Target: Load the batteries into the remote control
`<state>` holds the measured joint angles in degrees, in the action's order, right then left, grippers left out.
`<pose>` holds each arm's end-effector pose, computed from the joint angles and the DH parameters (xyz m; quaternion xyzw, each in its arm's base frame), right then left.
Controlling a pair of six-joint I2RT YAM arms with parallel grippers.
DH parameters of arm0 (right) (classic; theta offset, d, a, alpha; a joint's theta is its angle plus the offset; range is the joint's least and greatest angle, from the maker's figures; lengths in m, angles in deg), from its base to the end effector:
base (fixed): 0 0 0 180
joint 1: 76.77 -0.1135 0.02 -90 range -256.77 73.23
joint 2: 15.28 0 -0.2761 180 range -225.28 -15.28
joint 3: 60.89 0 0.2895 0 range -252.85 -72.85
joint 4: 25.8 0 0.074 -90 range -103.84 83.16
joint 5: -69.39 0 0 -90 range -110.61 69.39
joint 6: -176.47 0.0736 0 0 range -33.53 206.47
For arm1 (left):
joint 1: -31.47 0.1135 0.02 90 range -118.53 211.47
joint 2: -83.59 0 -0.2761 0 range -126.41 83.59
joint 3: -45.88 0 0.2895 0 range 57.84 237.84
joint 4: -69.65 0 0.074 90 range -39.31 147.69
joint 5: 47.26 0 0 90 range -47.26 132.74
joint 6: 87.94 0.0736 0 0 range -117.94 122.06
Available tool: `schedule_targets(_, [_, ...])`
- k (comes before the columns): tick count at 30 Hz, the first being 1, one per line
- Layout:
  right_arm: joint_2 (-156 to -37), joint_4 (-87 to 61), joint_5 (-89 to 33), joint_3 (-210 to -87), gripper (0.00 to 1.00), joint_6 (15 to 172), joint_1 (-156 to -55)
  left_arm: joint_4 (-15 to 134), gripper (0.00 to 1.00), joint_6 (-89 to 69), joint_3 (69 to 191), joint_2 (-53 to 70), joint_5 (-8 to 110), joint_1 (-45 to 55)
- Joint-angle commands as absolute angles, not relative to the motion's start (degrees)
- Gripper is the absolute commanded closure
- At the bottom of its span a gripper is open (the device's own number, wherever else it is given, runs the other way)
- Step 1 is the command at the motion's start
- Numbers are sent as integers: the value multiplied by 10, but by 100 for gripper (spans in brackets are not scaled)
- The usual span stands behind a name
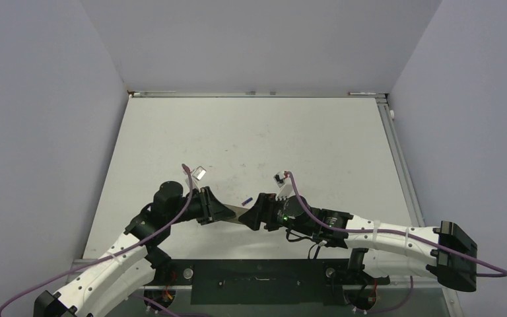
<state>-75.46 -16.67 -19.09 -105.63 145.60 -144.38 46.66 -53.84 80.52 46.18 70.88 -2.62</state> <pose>0.1145 0.2729 0.2146 -0.0551 0.8395 0.4781 0.2522 0.1586 -0.1492 0.2069 -0.0285 0.8311 -0.5103 0.2191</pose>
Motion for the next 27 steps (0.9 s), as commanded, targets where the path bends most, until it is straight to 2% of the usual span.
schedule_targets(1, [-726, -256, -229, -1105, 30, 1467, -1466, 483, 100, -523, 835, 457, 702, -32])
schedule_targets(27, [-732, -231, -208, -1101, 30, 1462, -1469, 483, 100, -525, 835, 460, 703, -31])
